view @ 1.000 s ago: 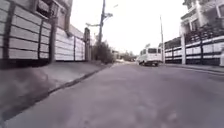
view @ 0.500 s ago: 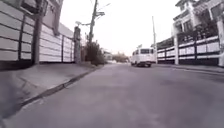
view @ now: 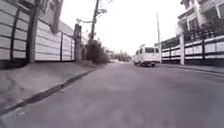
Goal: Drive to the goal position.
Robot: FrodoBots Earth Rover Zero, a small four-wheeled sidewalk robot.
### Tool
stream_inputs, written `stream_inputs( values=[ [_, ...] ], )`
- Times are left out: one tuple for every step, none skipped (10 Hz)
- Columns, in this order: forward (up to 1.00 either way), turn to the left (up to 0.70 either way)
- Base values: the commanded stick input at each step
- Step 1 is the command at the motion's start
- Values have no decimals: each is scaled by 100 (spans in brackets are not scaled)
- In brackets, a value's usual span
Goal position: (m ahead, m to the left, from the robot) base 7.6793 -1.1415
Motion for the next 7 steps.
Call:
stream_inputs(
  values=[
    [100, 0],
    [100, 0],
    [100, 0],
    [100, 0],
    [100, 0],
    [100, 0],
    [100, 0]
  ],
)
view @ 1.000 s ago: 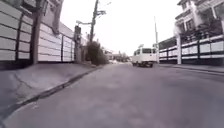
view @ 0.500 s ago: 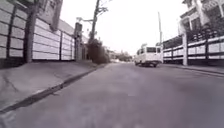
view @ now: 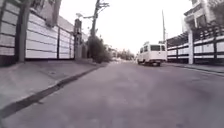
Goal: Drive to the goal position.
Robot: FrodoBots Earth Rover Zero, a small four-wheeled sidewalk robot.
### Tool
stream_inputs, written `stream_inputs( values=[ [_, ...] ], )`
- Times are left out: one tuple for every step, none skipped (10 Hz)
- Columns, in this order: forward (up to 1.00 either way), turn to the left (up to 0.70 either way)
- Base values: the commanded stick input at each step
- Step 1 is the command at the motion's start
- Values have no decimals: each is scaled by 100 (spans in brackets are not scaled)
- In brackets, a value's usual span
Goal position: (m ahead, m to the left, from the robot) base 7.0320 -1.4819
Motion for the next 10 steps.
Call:
stream_inputs(
  values=[
    [100, 0],
    [100, 0],
    [100, 0],
    [100, 0],
    [100, 0],
    [100, 0],
    [100, 0],
    [100, 0],
    [100, 0],
    [100, 0]
  ],
)
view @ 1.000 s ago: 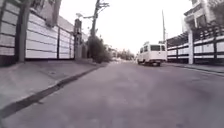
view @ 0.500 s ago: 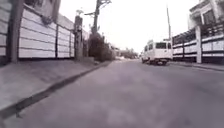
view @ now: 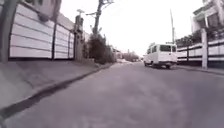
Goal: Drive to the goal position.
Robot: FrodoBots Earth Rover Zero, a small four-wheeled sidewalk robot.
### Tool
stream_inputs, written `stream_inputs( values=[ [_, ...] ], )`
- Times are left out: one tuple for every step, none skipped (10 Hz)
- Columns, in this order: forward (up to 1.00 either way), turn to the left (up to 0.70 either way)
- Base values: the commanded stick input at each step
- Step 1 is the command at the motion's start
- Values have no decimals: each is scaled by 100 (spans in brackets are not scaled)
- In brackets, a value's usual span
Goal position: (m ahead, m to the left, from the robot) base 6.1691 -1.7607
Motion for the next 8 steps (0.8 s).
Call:
stream_inputs(
  values=[
    [100, 0],
    [100, 0],
    [100, 0],
    [100, -5],
    [100, -22],
    [100, -40],
    [100, -40],
    [100, -40]
  ],
)
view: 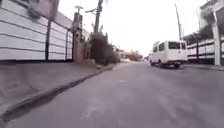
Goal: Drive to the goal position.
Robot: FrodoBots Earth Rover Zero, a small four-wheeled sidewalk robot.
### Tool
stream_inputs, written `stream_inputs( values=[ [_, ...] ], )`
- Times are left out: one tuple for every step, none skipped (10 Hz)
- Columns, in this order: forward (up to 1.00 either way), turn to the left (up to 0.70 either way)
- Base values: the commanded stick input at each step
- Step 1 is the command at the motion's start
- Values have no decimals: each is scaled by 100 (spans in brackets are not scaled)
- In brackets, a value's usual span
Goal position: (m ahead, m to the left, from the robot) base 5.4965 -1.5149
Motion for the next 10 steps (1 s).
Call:
stream_inputs(
  values=[
    [100, -38],
    [100, -22],
    [100, -5],
    [100, 0],
    [100, 0],
    [100, 0],
    [100, 0],
    [100, 0],
    [100, 0],
    [100, 0]
  ],
)
